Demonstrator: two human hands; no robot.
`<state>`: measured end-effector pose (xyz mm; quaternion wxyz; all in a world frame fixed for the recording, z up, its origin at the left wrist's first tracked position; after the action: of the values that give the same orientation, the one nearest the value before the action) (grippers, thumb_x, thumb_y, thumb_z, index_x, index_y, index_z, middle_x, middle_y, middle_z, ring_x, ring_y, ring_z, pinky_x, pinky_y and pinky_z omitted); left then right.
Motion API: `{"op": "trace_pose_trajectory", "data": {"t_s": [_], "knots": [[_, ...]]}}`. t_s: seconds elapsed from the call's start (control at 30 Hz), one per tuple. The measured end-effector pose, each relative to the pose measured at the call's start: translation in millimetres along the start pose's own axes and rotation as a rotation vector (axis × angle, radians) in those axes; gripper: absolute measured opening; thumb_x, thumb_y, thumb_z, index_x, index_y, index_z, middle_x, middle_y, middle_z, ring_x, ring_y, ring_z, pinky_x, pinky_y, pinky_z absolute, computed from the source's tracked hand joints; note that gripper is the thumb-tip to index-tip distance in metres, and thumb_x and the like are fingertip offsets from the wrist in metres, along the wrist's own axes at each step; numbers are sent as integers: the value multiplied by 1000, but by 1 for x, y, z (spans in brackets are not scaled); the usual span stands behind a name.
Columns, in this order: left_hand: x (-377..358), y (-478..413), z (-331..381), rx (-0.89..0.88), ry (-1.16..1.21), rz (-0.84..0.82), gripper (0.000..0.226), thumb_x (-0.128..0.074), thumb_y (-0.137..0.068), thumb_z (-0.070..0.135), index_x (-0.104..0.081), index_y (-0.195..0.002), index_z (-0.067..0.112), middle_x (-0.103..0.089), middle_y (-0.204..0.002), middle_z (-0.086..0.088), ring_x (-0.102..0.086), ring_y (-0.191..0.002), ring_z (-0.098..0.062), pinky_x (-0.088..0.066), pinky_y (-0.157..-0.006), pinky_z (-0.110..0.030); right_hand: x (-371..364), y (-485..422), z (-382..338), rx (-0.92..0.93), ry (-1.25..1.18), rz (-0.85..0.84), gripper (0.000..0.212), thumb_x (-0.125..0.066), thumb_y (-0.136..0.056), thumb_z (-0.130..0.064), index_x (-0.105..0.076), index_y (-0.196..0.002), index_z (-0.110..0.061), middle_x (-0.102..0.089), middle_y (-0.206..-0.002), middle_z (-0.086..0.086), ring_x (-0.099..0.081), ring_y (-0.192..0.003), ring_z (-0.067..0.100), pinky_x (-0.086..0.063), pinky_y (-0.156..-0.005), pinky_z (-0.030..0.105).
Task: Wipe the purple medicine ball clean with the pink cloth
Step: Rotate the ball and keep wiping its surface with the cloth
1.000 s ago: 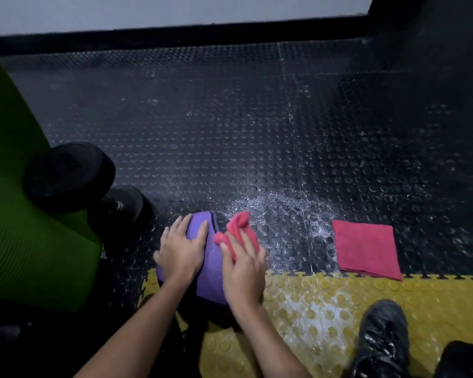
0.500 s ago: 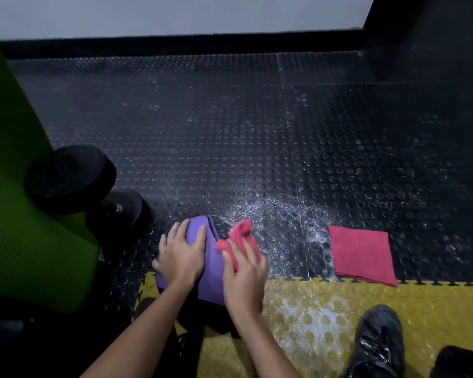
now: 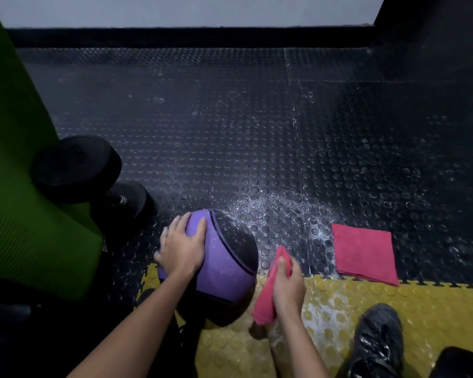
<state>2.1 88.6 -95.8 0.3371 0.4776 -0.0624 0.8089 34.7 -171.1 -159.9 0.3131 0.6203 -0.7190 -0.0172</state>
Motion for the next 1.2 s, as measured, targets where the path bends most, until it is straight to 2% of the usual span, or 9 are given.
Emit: {"op": "trace_pose_trajectory", "data": {"t_s": [0.2,0.3,0.4,0.47,0.53,0.7,0.93,1.13,1.2], "knots": [[1,-2,-3,4,12,8,56,-39,-88,60,-42,-138,35,-36,-149,10,-29,-138,-18,-24,-109,-56,-22,19,-75,324,-79,-198,25,-56,-87,-35,-55,-111,-26,-61,-105,-8,-56,-96,10,-44,-86,28],[1,-1,-1,4,-6,5,57,-38,-89,60,-41,-139,35,-34,-150,11,-27,-140,-17,-24,-109,-54,-48,31,-61,461,107,-222,45,-55,-81,-51,-49,-122,-33,-41,-124,-20,-40,-112,5,-37,-89,27],[-1,2,1,4,-30,-1,56,-36,-90,60,-39,-140,35,-32,-151,11,-24,-141,-16,-22,-110,-55,-52,18,-14,145,-49,-220,63,-40,-80,-68,-39,-133,-34,-35,-139,-12,-43,-120,14,-41,-96,38],[-3,4,3,12,-42,-4,56,-35,-90,60,-38,-140,36,-30,-151,12,-22,-141,-16,-21,-110,-56,-48,15,9,-44,-197,-162,46,-41,-91,-49,-46,-130,-26,-51,-131,3,-50,-117,23,-39,-96,32],[-6,5,4,30,-55,0,55,-34,-91,60,-36,-141,37,-28,-152,13,-19,-142,-16,-18,-111,-55,-40,27,-10,87,-165,-23,30,-44,-92,-39,-55,-118,-29,-60,-118,2,-54,-110,21,-40,-90,29],[-9,4,5,70,-56,-11,53,-38,-91,58,-37,-140,37,-30,-150,12,-21,-139,-18,-20,-108,-54,-63,71,-85,743,108,103,43,-36,-92,-51,-63,-113,-26,-58,-122,-3,-43,-111,19,-33,-97,29],[-4,2,-5,48,49,-44,36,-39,-92,55,-53,-123,45,-42,-128,12,-31,-122,-20,-20,-106,-44,-37,40,-34,414,-133,224,45,-36,-84,-48,-61,-114,-26,-52,-111,-6,-46,-109,17,-38,-92,31],[-13,-2,8,53,43,-21,39,-42,-91,53,-52,-127,42,-41,-138,10,-33,-128,-21,-24,-107,-45,-55,70,-87,847,133,211,38,-33,-94,-45,-60,-113,-26,-60,-121,-2,-39,-121,21,-31,-101,36],[-11,-5,6,50,64,-33,40,-42,-92,52,-52,-129,41,-41,-140,10,-34,-129,-21,-24,-107,-45,-53,61,-80,837,95,173,43,-31,-94,-48,-59,-115,-23,-59,-121,0,-39,-121,21,-30,-102,32]]}}
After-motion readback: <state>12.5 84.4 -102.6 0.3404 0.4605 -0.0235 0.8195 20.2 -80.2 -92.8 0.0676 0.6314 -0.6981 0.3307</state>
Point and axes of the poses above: each hand's wrist, its own y-axis away from the middle knuckle, its own x-axis out of the back of the hand, z = x × y, the point moved 8 cm from there along -y, towards the middle knuckle
